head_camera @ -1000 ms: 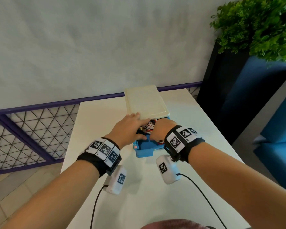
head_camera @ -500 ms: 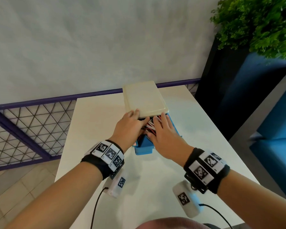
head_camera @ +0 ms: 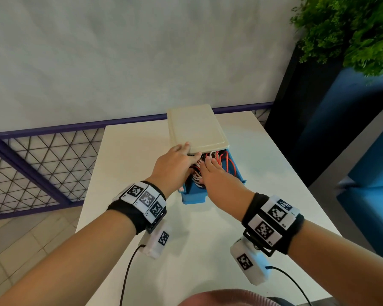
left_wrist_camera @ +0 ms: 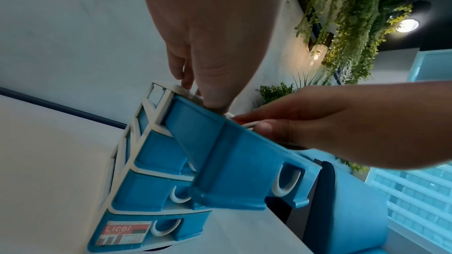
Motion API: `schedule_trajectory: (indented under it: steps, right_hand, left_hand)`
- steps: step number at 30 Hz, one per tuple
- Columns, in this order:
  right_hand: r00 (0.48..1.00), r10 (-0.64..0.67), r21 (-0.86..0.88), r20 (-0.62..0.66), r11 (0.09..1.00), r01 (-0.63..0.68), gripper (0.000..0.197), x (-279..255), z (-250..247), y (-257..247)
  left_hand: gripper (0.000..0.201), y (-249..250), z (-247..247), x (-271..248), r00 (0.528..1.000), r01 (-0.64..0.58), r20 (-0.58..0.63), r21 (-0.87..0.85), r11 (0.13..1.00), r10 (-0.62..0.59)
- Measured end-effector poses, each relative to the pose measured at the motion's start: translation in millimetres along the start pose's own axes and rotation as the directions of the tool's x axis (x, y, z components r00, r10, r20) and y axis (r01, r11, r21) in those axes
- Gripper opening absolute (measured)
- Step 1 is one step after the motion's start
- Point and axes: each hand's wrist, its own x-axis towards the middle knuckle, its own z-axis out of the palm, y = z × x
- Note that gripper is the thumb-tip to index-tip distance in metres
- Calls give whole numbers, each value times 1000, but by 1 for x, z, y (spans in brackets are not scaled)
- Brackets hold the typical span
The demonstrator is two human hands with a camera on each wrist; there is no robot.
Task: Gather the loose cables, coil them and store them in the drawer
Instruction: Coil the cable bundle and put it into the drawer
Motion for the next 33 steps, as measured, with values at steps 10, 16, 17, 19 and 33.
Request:
schedule_trajectory:
  steps: [10, 16, 17, 19, 33]
  right_hand:
    - [993, -91, 344, -74, 932, 111, 57, 12, 6, 17]
    - [896, 162, 560, -414, 821, 110, 32, -15, 7, 33]
    - [897, 179, 527, -404, 847, 68, 34, -17, 11, 34]
    - [943, 171, 474, -285, 880, -16, 48, -16, 22, 34]
    - [981, -149, -143, -124, 981, 131, 44, 11, 22, 51]
  left_hand:
    - [46, -3, -5, 0, 998, -19, 62, -34, 999, 21]
    - [54, 6, -6, -5, 984, 86, 163, -106, 991, -68]
    - [58, 7, -5, -5, 982, 89, 175, -109, 990, -69]
    - [64, 7, -4, -6, 982, 81, 178, -108, 991, -61]
    - [71, 19, -1, -6, 987, 108, 123, -46, 993, -101]
